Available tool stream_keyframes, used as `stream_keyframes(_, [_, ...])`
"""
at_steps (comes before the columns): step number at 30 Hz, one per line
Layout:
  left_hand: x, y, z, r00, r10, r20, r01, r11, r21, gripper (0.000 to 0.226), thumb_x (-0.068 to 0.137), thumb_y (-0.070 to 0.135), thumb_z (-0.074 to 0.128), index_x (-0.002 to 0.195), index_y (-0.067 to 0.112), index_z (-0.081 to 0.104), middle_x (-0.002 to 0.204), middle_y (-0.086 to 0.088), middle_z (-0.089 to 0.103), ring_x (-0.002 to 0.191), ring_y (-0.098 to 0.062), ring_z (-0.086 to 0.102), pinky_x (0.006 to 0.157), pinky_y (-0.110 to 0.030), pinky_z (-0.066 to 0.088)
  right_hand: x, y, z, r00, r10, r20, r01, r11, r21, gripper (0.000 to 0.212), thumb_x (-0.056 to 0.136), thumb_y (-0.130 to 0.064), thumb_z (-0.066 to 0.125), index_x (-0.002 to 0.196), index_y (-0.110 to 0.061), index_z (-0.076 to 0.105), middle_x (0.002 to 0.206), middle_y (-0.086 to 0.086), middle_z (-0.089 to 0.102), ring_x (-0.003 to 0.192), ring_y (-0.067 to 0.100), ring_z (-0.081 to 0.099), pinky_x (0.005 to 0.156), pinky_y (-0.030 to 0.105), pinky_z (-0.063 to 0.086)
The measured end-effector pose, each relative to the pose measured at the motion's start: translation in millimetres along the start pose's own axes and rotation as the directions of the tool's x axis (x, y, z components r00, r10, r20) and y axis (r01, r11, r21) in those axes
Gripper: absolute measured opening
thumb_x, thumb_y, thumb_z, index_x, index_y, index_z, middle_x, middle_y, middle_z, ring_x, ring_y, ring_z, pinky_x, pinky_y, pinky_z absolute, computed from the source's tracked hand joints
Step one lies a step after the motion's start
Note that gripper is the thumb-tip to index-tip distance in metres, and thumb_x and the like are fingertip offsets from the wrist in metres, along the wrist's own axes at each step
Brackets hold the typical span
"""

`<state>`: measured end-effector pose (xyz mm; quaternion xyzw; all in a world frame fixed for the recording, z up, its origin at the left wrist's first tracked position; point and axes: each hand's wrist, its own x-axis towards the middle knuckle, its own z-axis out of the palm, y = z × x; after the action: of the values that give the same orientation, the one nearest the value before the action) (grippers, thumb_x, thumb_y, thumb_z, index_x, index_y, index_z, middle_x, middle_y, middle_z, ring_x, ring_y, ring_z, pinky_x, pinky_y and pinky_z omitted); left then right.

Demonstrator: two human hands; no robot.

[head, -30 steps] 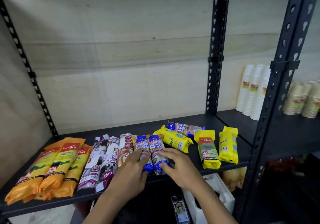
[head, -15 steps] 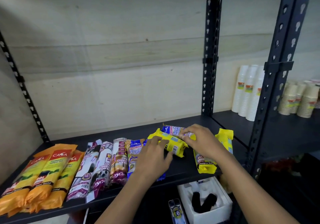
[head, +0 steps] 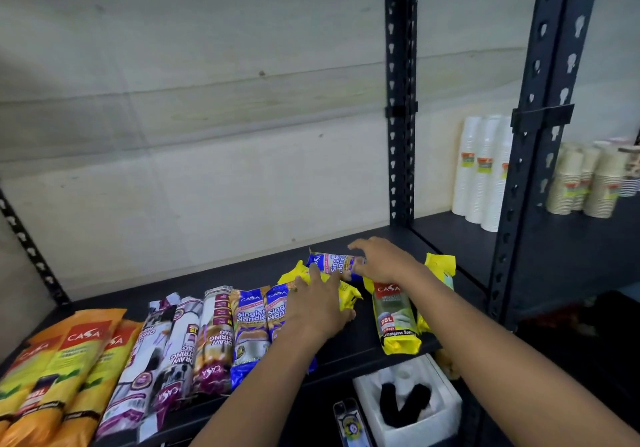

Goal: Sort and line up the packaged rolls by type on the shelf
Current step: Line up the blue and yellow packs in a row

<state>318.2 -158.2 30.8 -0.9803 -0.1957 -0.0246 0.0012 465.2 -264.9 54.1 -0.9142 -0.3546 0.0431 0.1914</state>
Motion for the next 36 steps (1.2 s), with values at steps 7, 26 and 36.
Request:
stream_keyframes(7, [6.2, -0.5, 1.4, 0.996, 0.053, -0.068, -0.045, 0.992, 0.114, 0.058, 0.090, 0.054, 0.057, 0.141, 0.028, 0.045, 0.140, -0.010, 0.046, 0.123, -0.036, 0.049, 0.103, -0.052, 0.036, 5.5, -3.1, 5.5, 0.999, 0.032, -0.038, -0.033, 0.999, -0.032, 0.035, 0.092, -0.034, 0.061, 0.127, -0.031, 0.060, 0.129, 0.004, 0.060, 0.109, 0.023, 0.059, 0.087, 0.040, 0.054])
stream_keyframes(26, [-30.4, -82.3, -34.7, 0.902, 0.234, -0.363, -0.304, 0.941, -0.148, 0.057, 0.082, 0.029, 0.069, 0.138, 0.024, 0.055, 0.156, -0.006, 0.033, 0.140, -0.025, 0.036, 0.110, -0.036, 0.035, -32.7, -31.4, -6.7, 0.890, -0.015, -0.456, 0.093, 0.984, 0.149, 0.036, 0.091, -0.040, 0.065, 0.126, -0.038, 0.063, 0.113, -0.010, 0.062, 0.106, 0.012, 0.057, 0.069, 0.029, 0.045])
stream_keyframes(36, [-75.1, -113.4, -28.5, 0.921, 0.190, -0.341, -0.264, 0.947, -0.185, 0.059, 0.078, 0.028, 0.066, 0.137, 0.027, 0.055, 0.158, 0.001, 0.031, 0.140, -0.022, 0.035, 0.110, -0.035, 0.036, -88.1, -62.8, 22.1, 0.942, 0.109, -0.317, 0.011, 0.935, 0.354, 0.024, 0.085, -0.046, 0.070, 0.098, -0.027, 0.074, 0.091, -0.010, 0.071, 0.082, 0.008, 0.066, 0.067, 0.031, 0.055])
